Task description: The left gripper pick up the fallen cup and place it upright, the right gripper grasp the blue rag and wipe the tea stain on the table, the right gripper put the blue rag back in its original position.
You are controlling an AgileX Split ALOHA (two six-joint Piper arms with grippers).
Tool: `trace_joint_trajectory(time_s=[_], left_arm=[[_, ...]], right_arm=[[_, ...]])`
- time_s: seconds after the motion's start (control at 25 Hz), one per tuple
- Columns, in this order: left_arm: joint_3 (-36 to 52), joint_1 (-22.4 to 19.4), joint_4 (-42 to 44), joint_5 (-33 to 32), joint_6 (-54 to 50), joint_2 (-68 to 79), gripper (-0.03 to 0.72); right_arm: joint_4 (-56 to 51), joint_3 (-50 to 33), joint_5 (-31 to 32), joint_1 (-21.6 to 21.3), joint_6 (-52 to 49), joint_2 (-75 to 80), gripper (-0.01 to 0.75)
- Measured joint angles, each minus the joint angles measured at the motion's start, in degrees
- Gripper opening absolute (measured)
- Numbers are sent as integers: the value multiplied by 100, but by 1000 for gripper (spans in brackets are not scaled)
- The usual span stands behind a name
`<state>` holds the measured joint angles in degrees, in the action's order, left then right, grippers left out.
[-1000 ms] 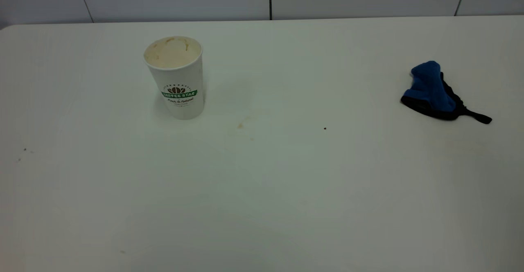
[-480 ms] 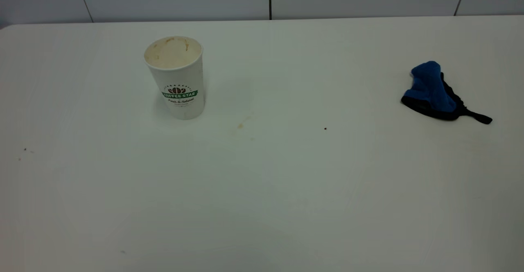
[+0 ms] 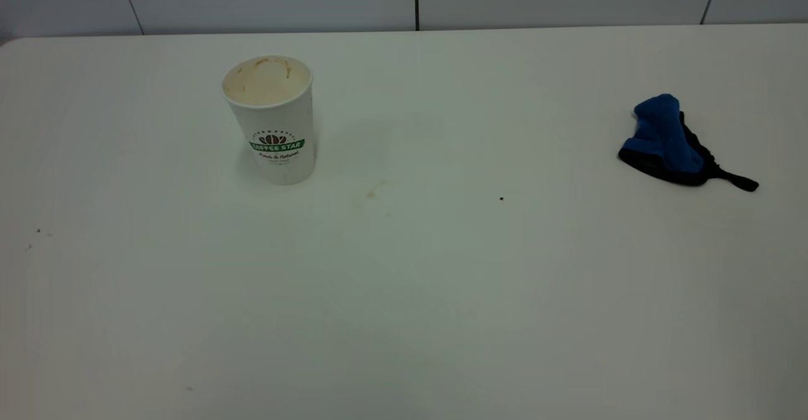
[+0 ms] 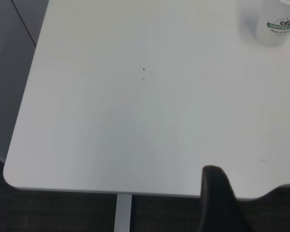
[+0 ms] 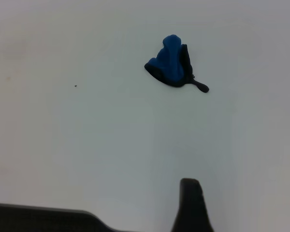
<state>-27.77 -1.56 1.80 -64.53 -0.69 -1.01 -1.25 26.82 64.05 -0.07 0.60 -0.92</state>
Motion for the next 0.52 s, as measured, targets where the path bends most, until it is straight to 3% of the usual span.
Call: trace_joint_trajectory(time_s=[0.52], left_arm=[[0,0,0,0,0,0,416]], right_arm=[[0,0,0,0,21,0,376]])
